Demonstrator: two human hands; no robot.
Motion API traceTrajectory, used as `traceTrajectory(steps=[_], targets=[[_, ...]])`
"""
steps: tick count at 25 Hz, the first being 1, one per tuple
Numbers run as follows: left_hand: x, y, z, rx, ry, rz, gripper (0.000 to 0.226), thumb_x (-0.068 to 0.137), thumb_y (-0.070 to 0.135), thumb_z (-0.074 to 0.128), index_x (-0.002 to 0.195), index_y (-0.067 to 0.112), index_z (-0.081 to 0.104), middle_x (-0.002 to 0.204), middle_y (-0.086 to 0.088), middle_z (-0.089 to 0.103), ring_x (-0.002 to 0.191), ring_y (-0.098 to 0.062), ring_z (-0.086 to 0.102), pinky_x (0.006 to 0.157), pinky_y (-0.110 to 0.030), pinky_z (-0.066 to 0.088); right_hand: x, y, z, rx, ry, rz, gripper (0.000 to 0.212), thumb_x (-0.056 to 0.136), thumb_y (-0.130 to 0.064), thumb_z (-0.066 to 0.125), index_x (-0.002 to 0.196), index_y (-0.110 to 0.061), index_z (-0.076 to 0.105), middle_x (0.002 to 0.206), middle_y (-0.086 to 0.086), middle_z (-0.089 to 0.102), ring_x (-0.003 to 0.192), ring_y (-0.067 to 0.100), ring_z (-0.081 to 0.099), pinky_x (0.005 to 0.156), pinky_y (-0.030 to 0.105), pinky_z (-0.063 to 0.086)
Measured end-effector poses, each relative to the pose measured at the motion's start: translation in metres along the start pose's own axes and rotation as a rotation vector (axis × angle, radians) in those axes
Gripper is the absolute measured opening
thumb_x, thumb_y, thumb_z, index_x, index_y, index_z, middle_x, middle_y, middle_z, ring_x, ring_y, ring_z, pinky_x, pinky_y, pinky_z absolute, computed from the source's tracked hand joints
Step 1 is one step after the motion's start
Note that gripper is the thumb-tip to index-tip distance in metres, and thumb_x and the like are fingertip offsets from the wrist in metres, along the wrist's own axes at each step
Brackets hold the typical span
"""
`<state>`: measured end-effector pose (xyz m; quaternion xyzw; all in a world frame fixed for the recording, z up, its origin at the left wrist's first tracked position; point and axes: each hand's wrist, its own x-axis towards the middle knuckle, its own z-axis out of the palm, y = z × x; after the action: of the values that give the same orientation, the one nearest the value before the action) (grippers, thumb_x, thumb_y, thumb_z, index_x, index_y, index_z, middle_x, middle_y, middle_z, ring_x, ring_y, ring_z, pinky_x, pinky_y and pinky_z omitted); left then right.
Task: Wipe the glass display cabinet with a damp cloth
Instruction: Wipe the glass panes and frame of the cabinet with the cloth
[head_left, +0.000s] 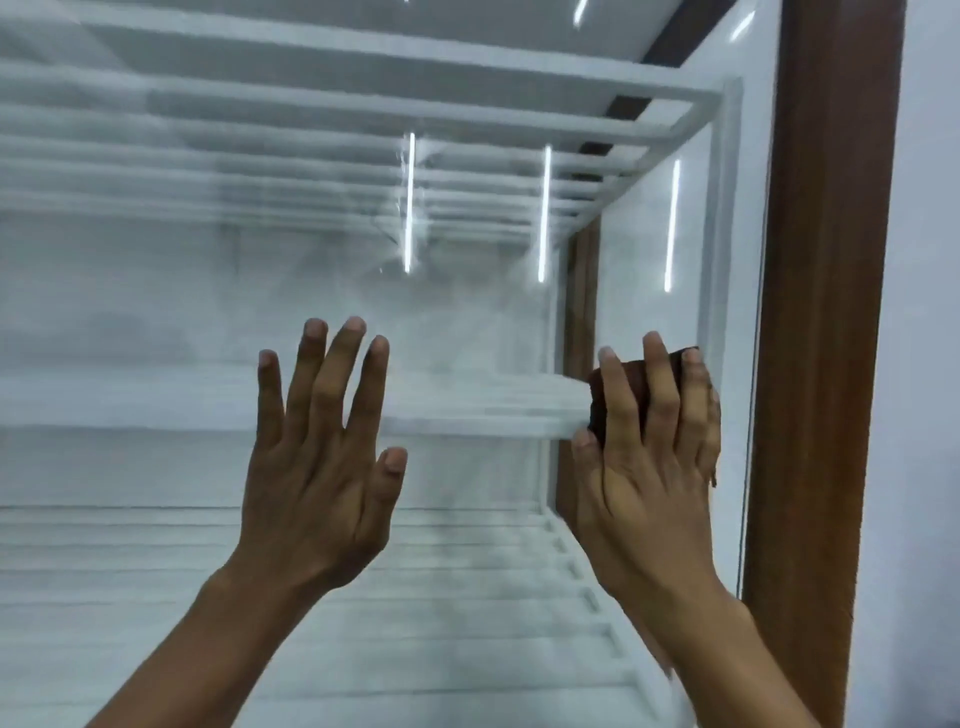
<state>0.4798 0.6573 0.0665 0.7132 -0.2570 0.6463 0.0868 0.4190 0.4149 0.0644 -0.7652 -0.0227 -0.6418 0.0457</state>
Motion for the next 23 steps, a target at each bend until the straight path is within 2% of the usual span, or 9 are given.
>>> traceTrajectory(steps=[3, 7, 10, 14, 17, 18, 19, 21, 23], targets=[[0.1, -0.04, -0.019, 0.011, 0.021, -0.039, 0.065, 0.104, 0.04, 0.015, 0.158, 0.004, 0.015, 0.167, -0.016, 0.008, 0.157, -0.035, 0.001, 0.127, -0.055, -0.002, 0.12, -0.027, -0.004, 0.116, 0.092, -0.081, 0.049, 0.098, -0.028, 0.042, 0.144, -0.015, 0.032, 0.163, 0.011, 0.021, 0.155, 0.035, 0.011, 0.129, 0.047, 0.003], [0.196, -0.095, -0.05, 0.048, -0.062, -0.085, 0.063, 0.105, 0.039, 0.015, 0.158, 0.005, 0.018, 0.168, -0.016, 0.011, 0.157, -0.035, 0.004, 0.127, -0.057, 0.005, 0.239, -0.046, -0.011, 0.159, 0.166, -0.044, 0.043, 0.096, -0.023, 0.05, 0.134, -0.011, 0.035, 0.148, 0.011, 0.026, 0.152, 0.039, 0.012, 0.124, 0.057, 0.016], [0.244, -0.133, -0.077, 0.076, -0.134, -0.072, 0.063, 0.106, 0.04, 0.015, 0.157, 0.005, 0.023, 0.167, -0.016, 0.016, 0.157, -0.034, 0.008, 0.126, -0.056, 0.012, 0.305, -0.075, -0.018, 0.13, 0.177, -0.046, 0.042, 0.096, -0.021, 0.05, 0.134, -0.011, 0.035, 0.142, 0.01, 0.026, 0.149, 0.039, 0.014, 0.121, 0.059, 0.019], [0.292, -0.174, -0.109, 0.085, -0.156, -0.054, 0.064, 0.106, 0.042, 0.015, 0.157, 0.005, 0.024, 0.165, -0.017, 0.021, 0.156, -0.032, 0.011, 0.127, -0.053, 0.012, 0.356, -0.134, -0.011, 0.103, 0.183, 0.068, 0.044, 0.095, -0.024, 0.05, 0.134, -0.014, 0.032, 0.142, 0.006, 0.022, 0.143, 0.034, 0.017, 0.118, 0.061, 0.021], [0.301, -0.215, -0.127, 0.062, -0.144, 0.015, 0.062, 0.105, 0.041, 0.019, 0.156, 0.006, 0.028, 0.162, -0.019, 0.028, 0.154, -0.034, 0.019, 0.127, -0.053, 0.012, 0.361, -0.193, 0.002, 0.059, 0.185, 0.187, 0.047, 0.094, -0.026, 0.051, 0.134, -0.015, 0.03, 0.143, 0.005, 0.021, 0.141, 0.032, 0.018, 0.12, 0.06, 0.019], [0.296, -0.228, -0.131, 0.044, -0.133, 0.025, 0.062, 0.105, 0.041, 0.021, 0.155, 0.006, 0.03, 0.161, -0.02, 0.029, 0.153, -0.035, 0.02, 0.127, -0.053, 0.012, 0.36, -0.22, 0.01, 0.057, 0.184, 0.17, 0.048, 0.094, -0.027, 0.053, 0.135, -0.016, 0.031, 0.142, 0.006, 0.022, 0.141, 0.033, 0.019, 0.121, 0.059, 0.018], [0.289, -0.241, -0.135, 0.025, -0.118, 0.021, 0.061, 0.104, 0.04, 0.023, 0.154, 0.006, 0.032, 0.159, -0.021, 0.03, 0.152, -0.036, 0.021, 0.127, -0.052, 0.011, 0.36, -0.253, 0.019, 0.078, 0.17, 0.086, 0.049, 0.094, -0.027, 0.055, 0.137, -0.015, 0.033, 0.142, 0.008, 0.024, 0.141, 0.034, 0.022, 0.122, 0.057, 0.017], [0.271, -0.263, -0.139, -0.026, -0.101, -0.022, 0.062, 0.103, 0.037, 0.024, 0.153, 0.001, 0.032, 0.158, -0.022, 0.03, 0.152, -0.036, 0.019, 0.128, -0.048, 0.008, 0.356, -0.317, 0.037, 0.11, 0.073, -0.213, 0.051, 0.095, -0.025, 0.057, 0.142, -0.013, 0.042, 0.143, 0.009, 0.028, 0.142, 0.036, 0.027, 0.124, 0.055, 0.018], [0.259, -0.279, -0.14, -0.064, -0.105, -0.034, 0.064, 0.103, 0.036, 0.025, 0.152, -0.004, 0.03, 0.159, -0.021, 0.027, 0.153, -0.034, 0.016, 0.129, -0.044, 0.005, 0.347, -0.344, 0.042, 0.101, -0.006, -0.408, 0.05, 0.097, -0.024, 0.057, 0.145, -0.012, 0.049, 0.146, 0.008, 0.03, 0.145, 0.035, 0.03, 0.125, 0.054, 0.02]])
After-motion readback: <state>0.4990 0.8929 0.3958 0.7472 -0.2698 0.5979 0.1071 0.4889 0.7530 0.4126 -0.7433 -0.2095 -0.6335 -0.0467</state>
